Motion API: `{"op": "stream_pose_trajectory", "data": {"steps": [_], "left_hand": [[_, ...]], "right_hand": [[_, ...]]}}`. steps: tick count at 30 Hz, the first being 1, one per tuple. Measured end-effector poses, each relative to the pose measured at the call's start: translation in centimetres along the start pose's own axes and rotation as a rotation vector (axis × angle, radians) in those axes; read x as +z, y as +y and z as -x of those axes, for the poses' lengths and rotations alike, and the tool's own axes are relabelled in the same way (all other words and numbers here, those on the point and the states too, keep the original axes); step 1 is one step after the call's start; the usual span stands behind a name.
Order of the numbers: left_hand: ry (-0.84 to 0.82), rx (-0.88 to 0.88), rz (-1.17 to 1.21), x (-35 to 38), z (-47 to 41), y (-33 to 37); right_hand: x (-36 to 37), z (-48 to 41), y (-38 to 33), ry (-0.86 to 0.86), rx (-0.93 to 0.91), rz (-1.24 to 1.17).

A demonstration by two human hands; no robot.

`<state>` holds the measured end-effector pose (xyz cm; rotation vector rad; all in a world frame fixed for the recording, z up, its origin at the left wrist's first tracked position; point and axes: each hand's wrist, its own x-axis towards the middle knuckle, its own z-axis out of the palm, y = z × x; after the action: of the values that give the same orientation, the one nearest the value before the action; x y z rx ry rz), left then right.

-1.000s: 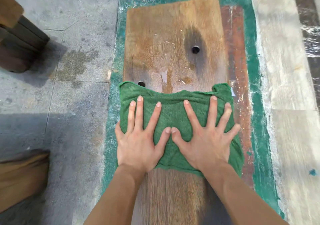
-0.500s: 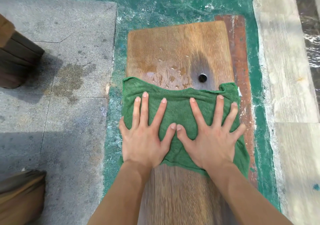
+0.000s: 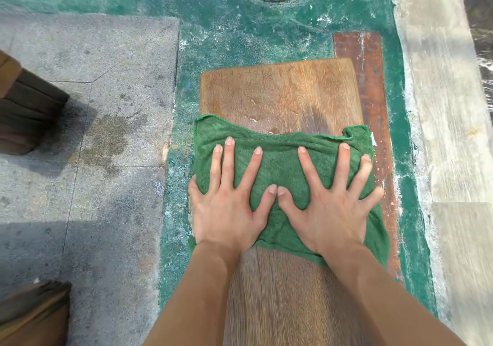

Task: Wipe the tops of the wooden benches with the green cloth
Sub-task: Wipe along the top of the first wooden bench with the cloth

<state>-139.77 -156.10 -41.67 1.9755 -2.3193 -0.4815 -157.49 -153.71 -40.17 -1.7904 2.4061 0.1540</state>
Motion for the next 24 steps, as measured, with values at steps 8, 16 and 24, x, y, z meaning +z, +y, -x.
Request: {"op": "stream_pose_trajectory", "data": {"steps": [8,16,24], "left_hand": [[-0.023,-0.022,-0.041,0.0,-1.8,1.7],[-0.030,-0.041,-0.089,-0.4,-3.2,2.0],[-0.019,-0.047,-0.098,-0.5,-5.1,2.0]], "right_hand": [[0.4,-2.1,1.4,-0.024,-0.007,-0.020],[0.4,-3.9,1.5,-0.020,-0.040,-0.096],[0.3,-6.2,1.5,-0.006,-0.059,-0.109]]}}
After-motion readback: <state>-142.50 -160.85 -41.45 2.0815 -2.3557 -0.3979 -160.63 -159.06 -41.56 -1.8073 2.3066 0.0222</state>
